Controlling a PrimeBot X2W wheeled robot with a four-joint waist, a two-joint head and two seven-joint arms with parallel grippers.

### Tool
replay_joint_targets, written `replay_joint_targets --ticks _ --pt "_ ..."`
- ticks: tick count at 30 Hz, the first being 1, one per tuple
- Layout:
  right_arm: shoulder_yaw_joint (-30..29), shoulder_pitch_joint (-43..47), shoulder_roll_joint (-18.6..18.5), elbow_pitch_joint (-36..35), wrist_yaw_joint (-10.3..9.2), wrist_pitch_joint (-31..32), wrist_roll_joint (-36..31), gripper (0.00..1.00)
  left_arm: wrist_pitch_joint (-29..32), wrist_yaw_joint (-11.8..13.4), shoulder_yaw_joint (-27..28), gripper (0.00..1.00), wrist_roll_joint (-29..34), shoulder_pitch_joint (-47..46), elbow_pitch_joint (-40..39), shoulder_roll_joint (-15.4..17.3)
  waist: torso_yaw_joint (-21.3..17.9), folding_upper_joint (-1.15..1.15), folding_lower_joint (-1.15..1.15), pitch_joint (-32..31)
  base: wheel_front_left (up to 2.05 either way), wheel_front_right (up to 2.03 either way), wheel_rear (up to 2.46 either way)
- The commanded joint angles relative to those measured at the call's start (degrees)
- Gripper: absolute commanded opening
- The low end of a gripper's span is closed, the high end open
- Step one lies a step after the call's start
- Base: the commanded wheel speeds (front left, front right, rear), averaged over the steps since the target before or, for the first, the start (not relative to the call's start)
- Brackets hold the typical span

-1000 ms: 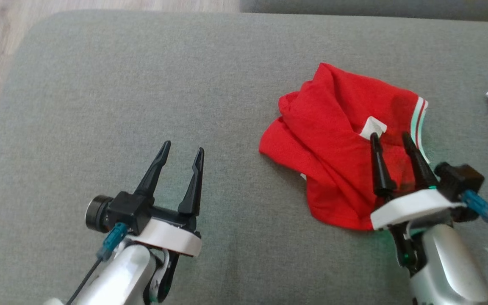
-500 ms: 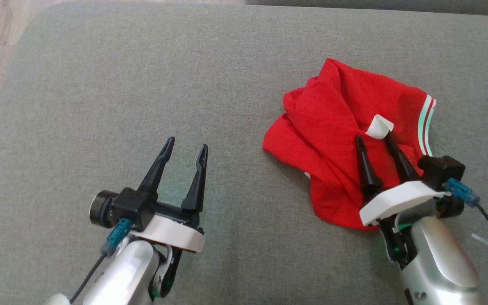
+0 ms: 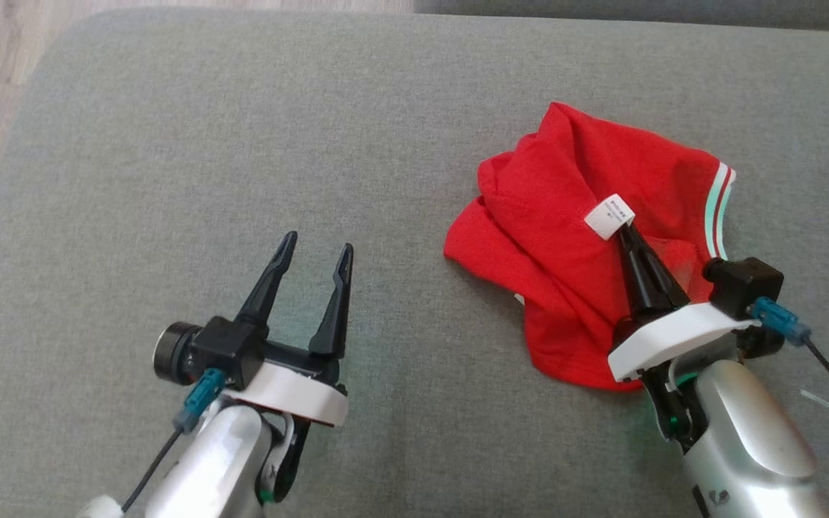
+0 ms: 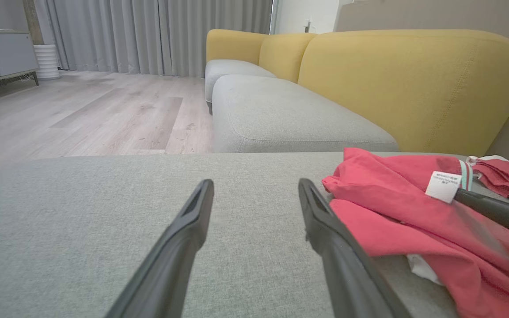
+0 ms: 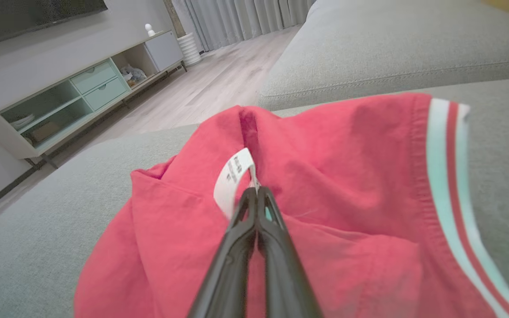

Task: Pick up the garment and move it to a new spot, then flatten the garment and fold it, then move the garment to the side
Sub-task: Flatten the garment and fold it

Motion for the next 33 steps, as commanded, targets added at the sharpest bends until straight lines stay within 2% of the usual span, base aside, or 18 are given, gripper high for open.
replay_joint_targets --ticks 1,9,16,20,23,27,33 --pt "1.6 -1.5 -0.2 -2.0 -0.26 -1.1 -0.3 0.00 -0.5 -0.3 2.6 1.00 0.8 -1.2 -1.2 0.3 -0.2 0.00 0.00 -0.4 0.00 0.00 0.00" --pt "1.8 -0.5 -0.3 -5.9 -0.26 -2.8 -2.8 0.00 -0.5 -1.0 4.2 1.00 1.4 0.3 -1.1 -0.3 -1.4 0.00 0.00 -2.9 0.00 0.00 0.00" --pt "-0.3 -0.9 -0.1 -13.0 -0.26 -3.5 -5.4 0.00 -0.5 -1.5 5.7 1.00 1.9 1.4 -1.6 -0.7 -2.3 0.00 0.00 -5.0 0.00 0.00 0.00" --pt "-0.6 -3.3 -1.4 -18.3 -0.26 -2.8 -7.4 0.00 -0.5 -1.7 6.8 1.00 2.3 2.0 -2.2 -1.0 -2.4 0.00 0.00 -5.9 0.00 0.00 0.00" --pt "0.0 -8.9 -3.4 -22.2 -0.26 0.6 -8.1 0.00 -0.5 -2.0 7.6 1.00 2.7 2.5 -2.6 -1.2 -2.0 0.00 0.00 -6.5 0.00 0.00 0.00" --pt "2.5 -17.3 -5.0 -23.5 -0.26 4.2 -8.3 0.00 -0.5 -2.4 8.3 1.00 3.1 2.7 -3.1 -1.9 -0.6 0.00 0.00 -7.0 0.00 0.00 0.00" --pt "8.1 -32.8 -3.8 -17.1 -0.26 7.1 -6.6 0.00 -0.5 -3.5 8.6 1.00 3.8 3.0 -3.0 -3.6 3.3 0.00 0.00 -7.0 0.00 0.00 0.00"
